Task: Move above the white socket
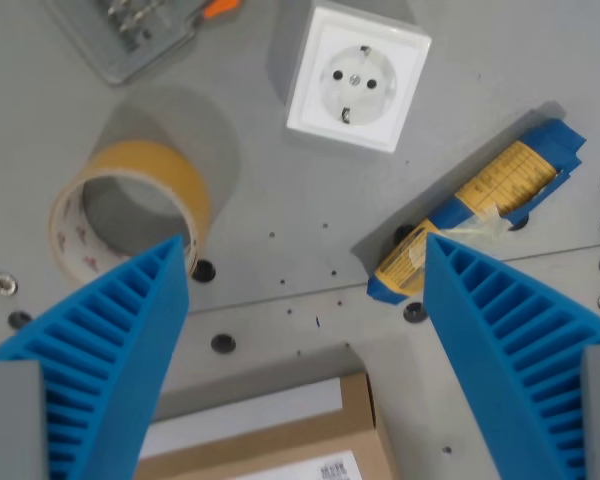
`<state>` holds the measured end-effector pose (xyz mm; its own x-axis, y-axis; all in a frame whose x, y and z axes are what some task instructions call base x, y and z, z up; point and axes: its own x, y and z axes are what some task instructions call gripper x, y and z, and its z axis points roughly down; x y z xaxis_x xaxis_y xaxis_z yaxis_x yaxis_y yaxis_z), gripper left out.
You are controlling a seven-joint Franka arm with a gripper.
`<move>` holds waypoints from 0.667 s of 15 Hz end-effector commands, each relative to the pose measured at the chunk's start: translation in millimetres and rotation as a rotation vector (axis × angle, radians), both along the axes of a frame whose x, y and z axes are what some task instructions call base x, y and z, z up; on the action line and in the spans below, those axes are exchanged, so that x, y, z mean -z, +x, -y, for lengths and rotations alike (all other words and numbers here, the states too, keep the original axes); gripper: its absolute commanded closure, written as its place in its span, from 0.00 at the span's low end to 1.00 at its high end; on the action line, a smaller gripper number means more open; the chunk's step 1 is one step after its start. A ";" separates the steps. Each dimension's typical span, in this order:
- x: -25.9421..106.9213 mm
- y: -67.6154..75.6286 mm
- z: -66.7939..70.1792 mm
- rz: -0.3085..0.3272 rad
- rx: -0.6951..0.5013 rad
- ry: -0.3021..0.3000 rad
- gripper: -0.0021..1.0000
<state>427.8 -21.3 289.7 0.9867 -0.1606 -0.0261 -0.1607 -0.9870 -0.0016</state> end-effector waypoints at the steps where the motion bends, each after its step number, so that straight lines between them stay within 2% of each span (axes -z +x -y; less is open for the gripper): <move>1: 17.9 1.9 7.0 0.069 0.160 -0.027 0.00; 10: 62.2 9.9 22.4 0.088 0.240 -0.031 0.00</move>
<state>441.1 -39.8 235.6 0.9609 -0.2748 -0.0328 -0.2749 -0.9615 -0.0007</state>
